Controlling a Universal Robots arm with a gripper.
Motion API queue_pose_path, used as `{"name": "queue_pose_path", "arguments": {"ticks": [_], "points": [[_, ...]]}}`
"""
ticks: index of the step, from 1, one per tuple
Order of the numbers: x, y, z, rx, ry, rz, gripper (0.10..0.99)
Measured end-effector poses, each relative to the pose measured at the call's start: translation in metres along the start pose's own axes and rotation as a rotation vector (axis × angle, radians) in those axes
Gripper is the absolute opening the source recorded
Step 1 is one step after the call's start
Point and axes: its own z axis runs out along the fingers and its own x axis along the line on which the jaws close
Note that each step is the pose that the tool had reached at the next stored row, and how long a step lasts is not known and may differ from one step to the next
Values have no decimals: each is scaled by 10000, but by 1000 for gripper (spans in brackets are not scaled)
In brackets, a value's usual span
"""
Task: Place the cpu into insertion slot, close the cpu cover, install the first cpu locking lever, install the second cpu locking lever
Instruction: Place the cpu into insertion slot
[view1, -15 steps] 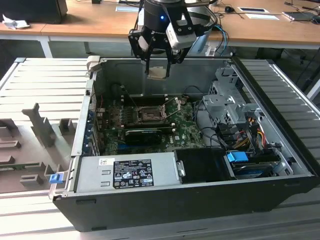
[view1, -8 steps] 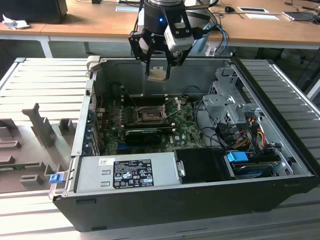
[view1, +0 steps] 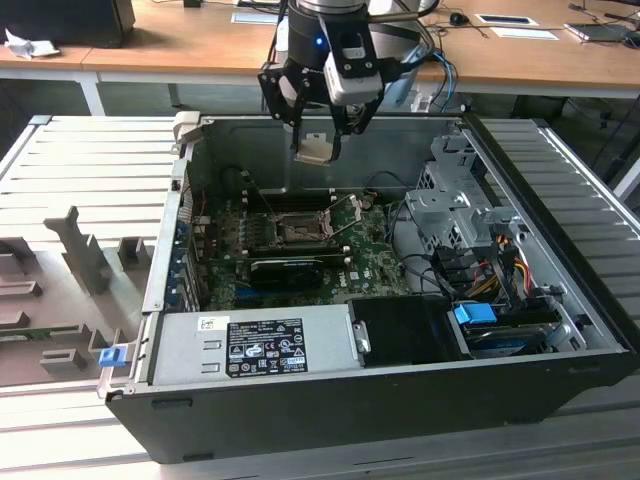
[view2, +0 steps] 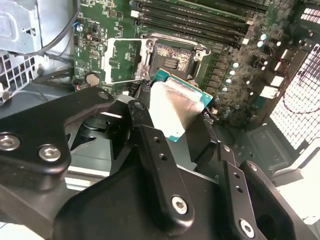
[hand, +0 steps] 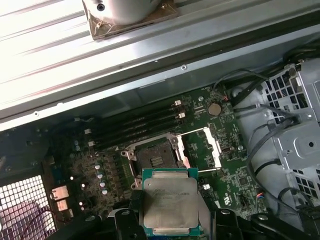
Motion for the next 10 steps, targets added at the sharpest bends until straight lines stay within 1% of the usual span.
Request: {"name": "queue_pose_path", "arguments": {"ticks": [8,10], "points": [[0,-2,19,-11,-106,1267,529],[-1,-2,25,-17,-142,1704,529]]}}
